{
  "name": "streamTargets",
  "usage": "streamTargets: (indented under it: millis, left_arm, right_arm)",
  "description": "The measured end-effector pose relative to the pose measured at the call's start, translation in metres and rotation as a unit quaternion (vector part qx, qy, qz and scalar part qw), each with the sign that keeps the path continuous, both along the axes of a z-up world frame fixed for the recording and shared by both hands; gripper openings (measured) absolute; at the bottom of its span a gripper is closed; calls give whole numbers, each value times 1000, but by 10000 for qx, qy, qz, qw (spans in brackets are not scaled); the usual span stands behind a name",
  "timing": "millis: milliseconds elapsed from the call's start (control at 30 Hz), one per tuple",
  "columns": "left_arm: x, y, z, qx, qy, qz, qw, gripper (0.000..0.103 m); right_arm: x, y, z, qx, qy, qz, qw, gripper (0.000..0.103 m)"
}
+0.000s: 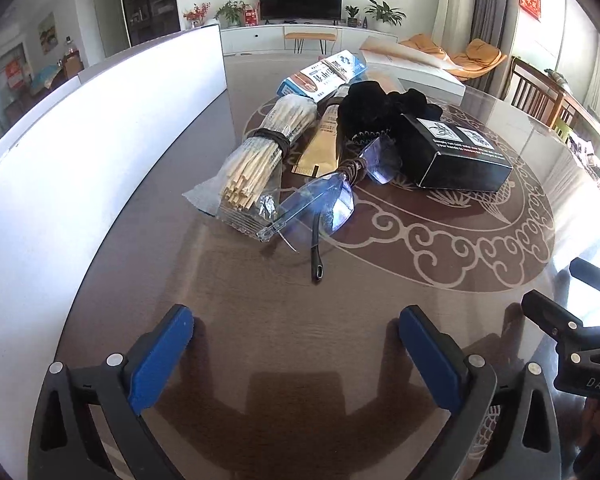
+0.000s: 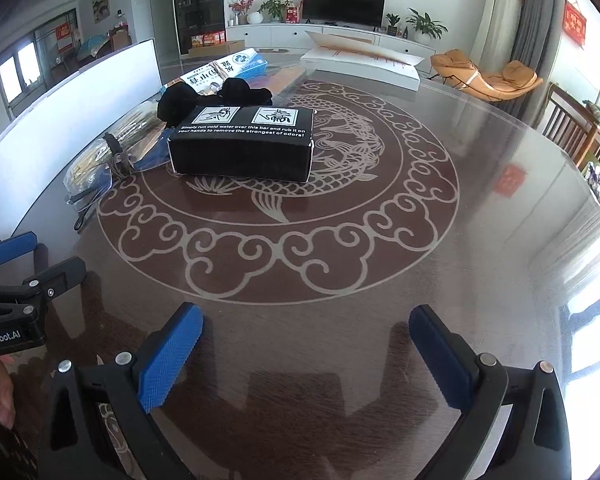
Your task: Organize objects
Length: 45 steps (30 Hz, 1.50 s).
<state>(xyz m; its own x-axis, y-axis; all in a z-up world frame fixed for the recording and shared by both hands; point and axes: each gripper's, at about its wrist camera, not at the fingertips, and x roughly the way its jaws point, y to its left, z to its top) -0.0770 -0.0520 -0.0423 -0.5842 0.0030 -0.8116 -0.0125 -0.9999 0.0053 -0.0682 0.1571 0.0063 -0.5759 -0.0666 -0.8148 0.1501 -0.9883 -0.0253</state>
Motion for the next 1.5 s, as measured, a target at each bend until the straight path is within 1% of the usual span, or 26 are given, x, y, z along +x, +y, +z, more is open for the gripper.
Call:
streamTargets:
  millis: [33,100,533,600,800,1500]
  left_arm:
    - [-4,-1,0,3,11,27,10000,103]
    - [-9,-2,-1,14,17,102,9999,103]
    - [-8,-1,-1,19,55,92,9999,103]
    - [-14,0,-1,19,-17,49,10000,103]
    - [-34,-1,-1,22,-21,131,9999,103]
    - [-36,-1,-2,24,-18,130,9999,103]
  right_arm:
    - [0,2,-2,-82,-29,-24,10000,103]
    - [-1,0,-2,-40,-23,-41,10000,103]
    - [1,1,-2,-53,-20,-42,10000,103]
    - [1,1,-2,-53,-20,-43,10000,103]
    - [1,1,-2,-55,-19,-43,10000,103]
    - [1,1,-2,-56,-16,-42,10000,103]
